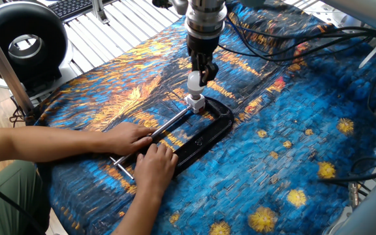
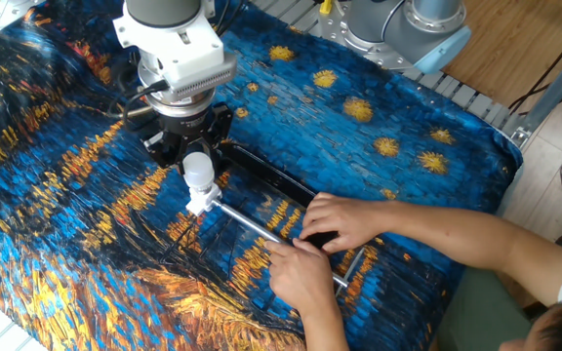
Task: Install the light bulb by rotating it
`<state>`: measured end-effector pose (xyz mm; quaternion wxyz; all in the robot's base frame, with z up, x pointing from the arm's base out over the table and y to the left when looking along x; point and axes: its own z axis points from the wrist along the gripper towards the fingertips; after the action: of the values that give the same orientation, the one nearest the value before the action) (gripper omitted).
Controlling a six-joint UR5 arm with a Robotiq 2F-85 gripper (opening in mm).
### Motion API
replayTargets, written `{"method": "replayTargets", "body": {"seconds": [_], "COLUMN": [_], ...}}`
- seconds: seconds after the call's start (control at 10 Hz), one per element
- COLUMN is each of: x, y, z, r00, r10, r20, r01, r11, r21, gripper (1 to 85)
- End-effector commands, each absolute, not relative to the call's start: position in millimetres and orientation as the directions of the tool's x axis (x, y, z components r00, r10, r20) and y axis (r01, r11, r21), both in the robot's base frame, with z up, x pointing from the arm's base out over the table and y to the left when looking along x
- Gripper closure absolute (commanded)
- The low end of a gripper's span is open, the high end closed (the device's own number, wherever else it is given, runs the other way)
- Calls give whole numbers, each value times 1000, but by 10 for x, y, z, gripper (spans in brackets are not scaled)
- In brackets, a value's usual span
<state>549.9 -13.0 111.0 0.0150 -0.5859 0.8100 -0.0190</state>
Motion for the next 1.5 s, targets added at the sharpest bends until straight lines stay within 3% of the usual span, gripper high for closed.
{"method": "replayTargets", "body": {"seconds": [0.0,1.0,1.4], "x": [5500,5511,5577], "y": [-116,-71,-21], "z": [1087,1015,1017], "r00": [-317,-330,-429], "r10": [-948,-943,-899], "r20": [-17,-47,-86], "r01": [-947,-942,-899], "r11": [317,332,434], "r21": [-49,-44,-50], "gripper": [847,847,847]}}
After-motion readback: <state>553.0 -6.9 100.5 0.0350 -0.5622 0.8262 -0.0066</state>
